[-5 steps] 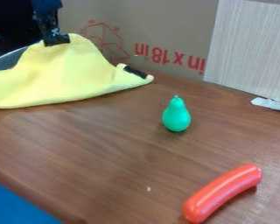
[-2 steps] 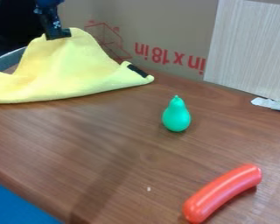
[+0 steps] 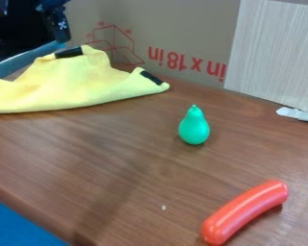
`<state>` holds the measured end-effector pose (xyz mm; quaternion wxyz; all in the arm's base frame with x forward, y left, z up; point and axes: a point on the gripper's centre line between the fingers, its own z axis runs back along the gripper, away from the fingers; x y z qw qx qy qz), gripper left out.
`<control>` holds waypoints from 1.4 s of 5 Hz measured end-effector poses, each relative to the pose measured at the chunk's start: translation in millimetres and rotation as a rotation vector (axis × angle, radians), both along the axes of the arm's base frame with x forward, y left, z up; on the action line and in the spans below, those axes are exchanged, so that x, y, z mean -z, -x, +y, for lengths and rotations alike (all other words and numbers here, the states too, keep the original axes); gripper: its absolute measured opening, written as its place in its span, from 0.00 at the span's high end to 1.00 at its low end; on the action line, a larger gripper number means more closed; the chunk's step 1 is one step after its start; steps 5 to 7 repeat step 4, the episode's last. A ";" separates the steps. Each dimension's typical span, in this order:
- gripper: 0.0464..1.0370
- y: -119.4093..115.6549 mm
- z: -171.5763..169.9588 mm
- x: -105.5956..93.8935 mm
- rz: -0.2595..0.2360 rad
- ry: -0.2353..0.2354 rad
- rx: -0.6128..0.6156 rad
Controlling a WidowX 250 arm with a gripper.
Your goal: Fold the cloth from bottom right to top left
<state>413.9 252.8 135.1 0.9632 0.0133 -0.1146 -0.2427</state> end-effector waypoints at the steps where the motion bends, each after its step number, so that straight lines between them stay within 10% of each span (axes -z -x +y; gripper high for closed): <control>1: 0.07 1.5 0.5 14.7 0.016 -0.001 0.009; 4: 0.04 53.4 -27.3 -34.3 -0.093 0.010 0.076; 7: 0.04 53.4 -27.3 -34.3 -0.093 0.010 0.076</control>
